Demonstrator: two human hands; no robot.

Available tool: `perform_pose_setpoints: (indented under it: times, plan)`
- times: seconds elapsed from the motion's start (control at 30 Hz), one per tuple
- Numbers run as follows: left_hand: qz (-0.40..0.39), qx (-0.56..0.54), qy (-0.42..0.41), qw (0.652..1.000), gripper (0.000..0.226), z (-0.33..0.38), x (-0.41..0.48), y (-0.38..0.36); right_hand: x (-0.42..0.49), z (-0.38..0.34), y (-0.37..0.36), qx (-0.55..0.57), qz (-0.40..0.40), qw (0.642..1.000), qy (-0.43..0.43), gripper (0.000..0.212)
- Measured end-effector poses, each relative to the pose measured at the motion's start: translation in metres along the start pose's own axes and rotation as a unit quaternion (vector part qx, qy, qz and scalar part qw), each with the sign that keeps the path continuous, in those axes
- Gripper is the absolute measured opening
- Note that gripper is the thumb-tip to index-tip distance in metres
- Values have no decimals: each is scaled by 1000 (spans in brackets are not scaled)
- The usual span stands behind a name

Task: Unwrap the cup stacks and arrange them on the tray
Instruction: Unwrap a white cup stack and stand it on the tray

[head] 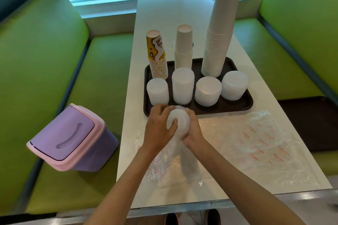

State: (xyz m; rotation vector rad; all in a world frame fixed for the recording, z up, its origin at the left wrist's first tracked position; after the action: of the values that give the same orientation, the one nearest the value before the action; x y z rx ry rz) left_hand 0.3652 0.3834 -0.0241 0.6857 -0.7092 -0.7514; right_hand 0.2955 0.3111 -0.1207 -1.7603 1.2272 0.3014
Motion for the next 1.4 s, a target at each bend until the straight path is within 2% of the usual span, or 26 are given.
perform_pose_setpoints:
  times: [0.13, 0.37, 0.67, 0.8, 0.93, 1.07, 1.2, 1.3, 1.4]
  plan:
    - [-44, 10, 15, 999, 43, -5, 0, -5, 3, 3, 0, -5, -8, 1000, 3, 35]
    - [-85, 10, 47, 995, 49, -9, -1, -9, 9, 4, 6, -35, 11, 999, 7, 31]
    - [-87, 2, 49, 995, 47, -9, -4, -8, 11, 7, 8, -51, 33, 998, -12, 30]
    - [-81, -1, 47, 996, 46, -9, -5, -8, 10, 6, 7, -54, 38, 998, -12, 38]
    - [-70, -5, 54, 996, 46, -8, -7, -7, 8, 4, 6, -42, 40, 998, -15, 32]
    - [-74, -14, 57, 995, 45, -8, -8, -7, 9, 5, 6, -58, 53, 997, -14, 40]
    - [-73, -23, 59, 995, 43, -7, -7, -7, 5, 4, 6, -45, 60, 997, -23, 33]
    - [-72, -39, 75, 994, 42, -9, -5, -6, 2, 4, 3, -45, 59, 997, -30, 43]
    - [-83, -77, 106, 988, 37, -14, 0, -4, -2, 2, -1, -71, 62, 995, -44, 62]
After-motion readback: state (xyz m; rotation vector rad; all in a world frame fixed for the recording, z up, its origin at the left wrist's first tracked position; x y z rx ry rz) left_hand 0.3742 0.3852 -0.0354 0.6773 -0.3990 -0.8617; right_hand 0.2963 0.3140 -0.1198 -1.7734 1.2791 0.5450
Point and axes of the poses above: each hand's wrist, its own x-axis towards the middle knuckle, its own y-axis out of the back of the hand, z = x × y, the point moved 5 cm from there along x, towards the middle knuckle, and after that the axes turned 4 degrees about y, right-handed, at the moved point
